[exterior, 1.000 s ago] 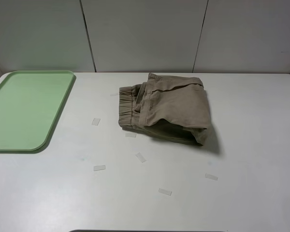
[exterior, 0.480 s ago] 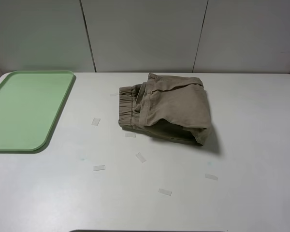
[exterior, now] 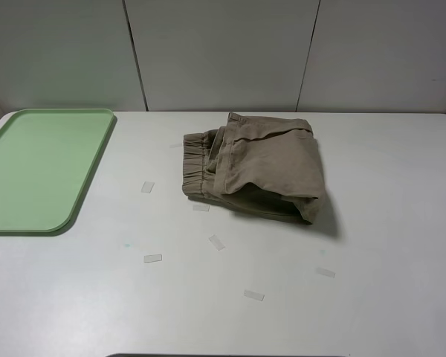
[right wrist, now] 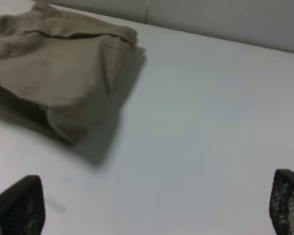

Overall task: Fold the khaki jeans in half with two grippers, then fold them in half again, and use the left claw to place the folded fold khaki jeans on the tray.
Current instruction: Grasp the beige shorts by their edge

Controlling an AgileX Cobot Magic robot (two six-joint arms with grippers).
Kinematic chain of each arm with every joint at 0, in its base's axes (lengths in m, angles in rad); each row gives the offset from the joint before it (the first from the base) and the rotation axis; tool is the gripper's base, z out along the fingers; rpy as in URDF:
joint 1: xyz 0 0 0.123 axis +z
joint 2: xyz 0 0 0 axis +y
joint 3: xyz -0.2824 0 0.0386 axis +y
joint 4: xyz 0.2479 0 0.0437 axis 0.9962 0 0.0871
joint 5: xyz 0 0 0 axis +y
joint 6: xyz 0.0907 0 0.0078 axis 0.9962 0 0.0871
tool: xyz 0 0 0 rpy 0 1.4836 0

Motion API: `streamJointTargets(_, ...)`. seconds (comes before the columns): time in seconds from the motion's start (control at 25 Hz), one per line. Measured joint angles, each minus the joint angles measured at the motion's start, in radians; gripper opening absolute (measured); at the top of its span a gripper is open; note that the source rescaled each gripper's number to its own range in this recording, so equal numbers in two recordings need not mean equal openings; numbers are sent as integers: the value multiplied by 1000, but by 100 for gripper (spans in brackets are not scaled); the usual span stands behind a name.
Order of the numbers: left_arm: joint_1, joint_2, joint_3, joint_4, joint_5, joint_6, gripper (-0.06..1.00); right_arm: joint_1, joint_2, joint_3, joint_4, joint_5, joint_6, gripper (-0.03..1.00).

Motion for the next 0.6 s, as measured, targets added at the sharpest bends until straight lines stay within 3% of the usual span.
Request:
streamJointTargets(0.24, 0, 0, 0, 0, 0, 0, 100, 83, 0, 0, 1, 1, 18, 99)
streamJointTargets(0.6, 0, 0, 0, 0, 0, 0, 100, 87, 0, 0, 2, 1, 20, 99)
